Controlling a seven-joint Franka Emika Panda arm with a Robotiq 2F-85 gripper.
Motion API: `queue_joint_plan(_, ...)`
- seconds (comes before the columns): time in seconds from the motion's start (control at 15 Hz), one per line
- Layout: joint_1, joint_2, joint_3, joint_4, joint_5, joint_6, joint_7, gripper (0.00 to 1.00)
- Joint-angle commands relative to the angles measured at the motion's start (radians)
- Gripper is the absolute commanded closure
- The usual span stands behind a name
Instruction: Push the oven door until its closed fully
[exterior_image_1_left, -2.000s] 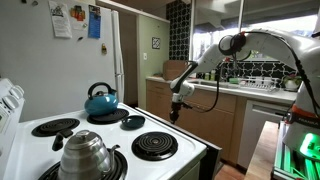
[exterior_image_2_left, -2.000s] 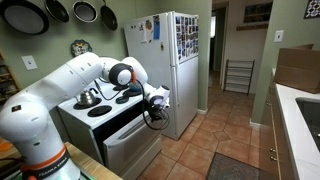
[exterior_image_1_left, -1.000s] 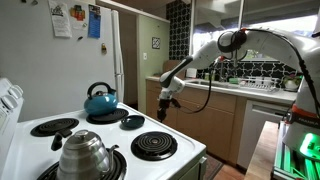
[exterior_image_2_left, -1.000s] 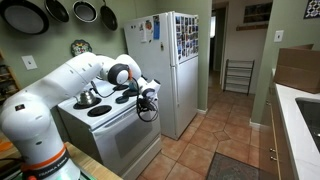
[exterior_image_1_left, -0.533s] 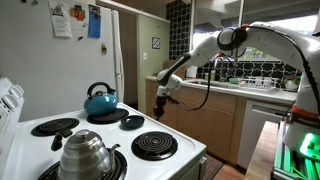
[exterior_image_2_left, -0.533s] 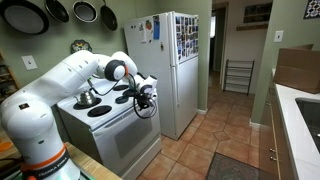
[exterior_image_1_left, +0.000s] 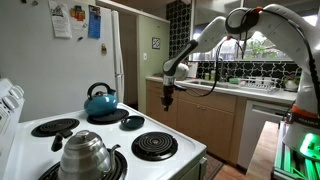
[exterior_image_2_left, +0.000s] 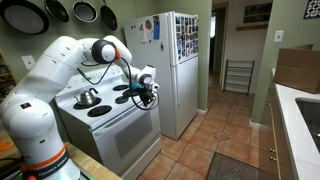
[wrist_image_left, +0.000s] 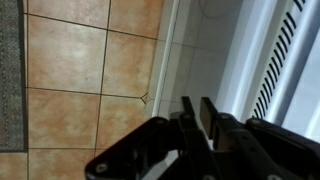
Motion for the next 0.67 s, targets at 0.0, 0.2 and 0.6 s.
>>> queue_joint_plan(0.0, -0.004, -0.199, -0.019, -0.209, -0.027, -0.015, -0.007, 0.51)
queue_joint_plan(0.2, 0.005, -0.314, -0.033, -0.311, -0.065, -0.042, -0.036, 0.28)
queue_joint_plan(0.6, -0.002, -0.507, -0.021, -0.496, -0.118, -0.083, -0.183, 0.0)
